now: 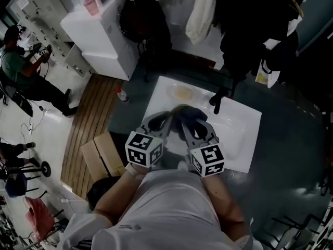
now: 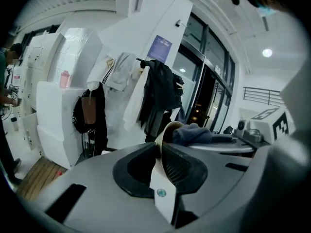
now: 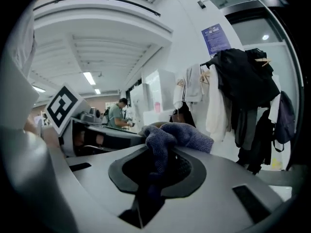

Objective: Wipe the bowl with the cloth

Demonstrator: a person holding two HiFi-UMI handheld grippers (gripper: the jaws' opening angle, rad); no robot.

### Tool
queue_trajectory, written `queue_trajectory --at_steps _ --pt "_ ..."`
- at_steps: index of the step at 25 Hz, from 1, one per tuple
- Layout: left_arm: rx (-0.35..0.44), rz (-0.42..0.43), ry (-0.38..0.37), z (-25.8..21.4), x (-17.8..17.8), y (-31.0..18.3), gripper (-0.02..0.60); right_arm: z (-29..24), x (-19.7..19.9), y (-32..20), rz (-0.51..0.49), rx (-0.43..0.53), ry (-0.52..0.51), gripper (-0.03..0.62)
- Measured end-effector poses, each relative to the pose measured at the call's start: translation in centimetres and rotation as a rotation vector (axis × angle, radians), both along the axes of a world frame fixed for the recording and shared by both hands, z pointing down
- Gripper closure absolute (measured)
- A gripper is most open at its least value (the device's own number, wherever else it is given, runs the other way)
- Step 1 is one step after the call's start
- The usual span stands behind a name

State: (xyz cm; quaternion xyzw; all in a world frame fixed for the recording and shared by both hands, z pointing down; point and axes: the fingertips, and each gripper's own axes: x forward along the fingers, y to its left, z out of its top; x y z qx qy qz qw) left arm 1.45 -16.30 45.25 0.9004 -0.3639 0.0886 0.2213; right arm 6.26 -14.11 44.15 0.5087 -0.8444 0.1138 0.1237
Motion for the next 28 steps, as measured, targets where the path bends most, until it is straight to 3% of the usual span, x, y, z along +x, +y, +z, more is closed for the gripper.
queue_trajectory --at_steps 4,8,12,21,28 --pt "-0.021 0.06 0.002 0.3 0.8 0.4 0.54 1.4 0.5 -1.0 0.073 -0.064 0.031 0.525" --pt "-0.048 0.089 0.018 0.5 1.5 0.8 0.537 2.1 0.5 -1.5 0.084 -0.047 0.185 0.525" --pt "-0.047 0.108 0.01 0.4 1.7 0.8 0.536 2.6 -0.1 -1.6 0.033 -0.01 0.337 0.525" --pt "-0.035 0.147 -0.022 0.1 1.2 0.7 0.537 3.5 -2.3 -0.9 -0.245 0.141 0.84 0.525" --pt "-0.044 0.143 -0.05 0.6 0.7 0.8 0.537 5.5 -2.9 0.6 -0.623 0.211 1.208 0.525"
